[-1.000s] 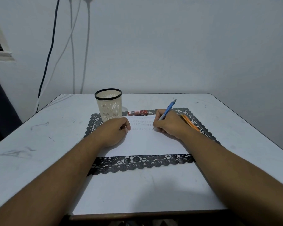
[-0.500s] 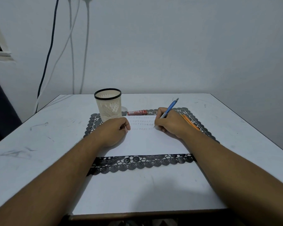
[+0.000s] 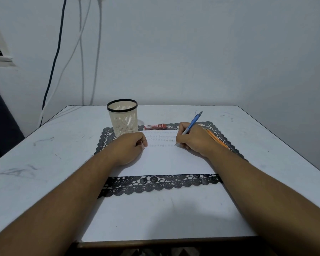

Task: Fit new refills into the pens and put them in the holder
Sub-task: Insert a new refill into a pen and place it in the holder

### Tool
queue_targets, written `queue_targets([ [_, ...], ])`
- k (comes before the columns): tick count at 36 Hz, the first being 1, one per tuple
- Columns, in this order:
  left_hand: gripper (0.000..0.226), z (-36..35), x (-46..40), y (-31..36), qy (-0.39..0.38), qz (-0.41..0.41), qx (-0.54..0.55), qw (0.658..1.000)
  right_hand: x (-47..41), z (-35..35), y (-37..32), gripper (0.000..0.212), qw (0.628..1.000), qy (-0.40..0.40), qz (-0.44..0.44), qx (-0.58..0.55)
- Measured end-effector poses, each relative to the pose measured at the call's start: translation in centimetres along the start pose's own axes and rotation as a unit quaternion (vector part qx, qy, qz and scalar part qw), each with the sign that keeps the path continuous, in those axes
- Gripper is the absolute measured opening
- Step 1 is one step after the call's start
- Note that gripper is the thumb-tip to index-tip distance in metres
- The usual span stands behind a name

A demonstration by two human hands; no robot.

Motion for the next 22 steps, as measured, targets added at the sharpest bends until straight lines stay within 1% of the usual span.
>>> queue_targets([
  [7, 0.015, 0.12, 0.08, 0.1, 0.006, 0.002, -0.005, 1.0, 0.08, 0.06, -0.39, 0.028, 1.0, 0.017, 0.012, 0.013],
  [13, 0.015, 0.07, 0.1, 0.14, 0.007, 0.004, -0.005, 1.0, -0.07, 0.18, -0.1, 0.028, 1.0, 0.001, 0.007, 0.029],
  [18, 0.014, 0.03, 0.01, 0.01, 0.004, 0.005, 0.001, 1.0, -0.12, -0.15, -0.06, 0.03, 1.0, -0.003, 0.004, 0.001],
  [22, 0.014, -0.02, 0.0, 0.03, 0.006, 0.003, -0.001, 1.0, -0.14, -0.07, -0.02, 0.03, 1.0, 0.005, 0.002, 0.005],
])
Point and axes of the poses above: each hand's wrist, its own x-axis away from the middle knuckle, its own z-axis out of the back of the hand, y = z × x, the point moved 8 cm from there along -x, towards the middle knuckle, and after that the axes turned 2 degrees about -x, right-handed, at the moved point
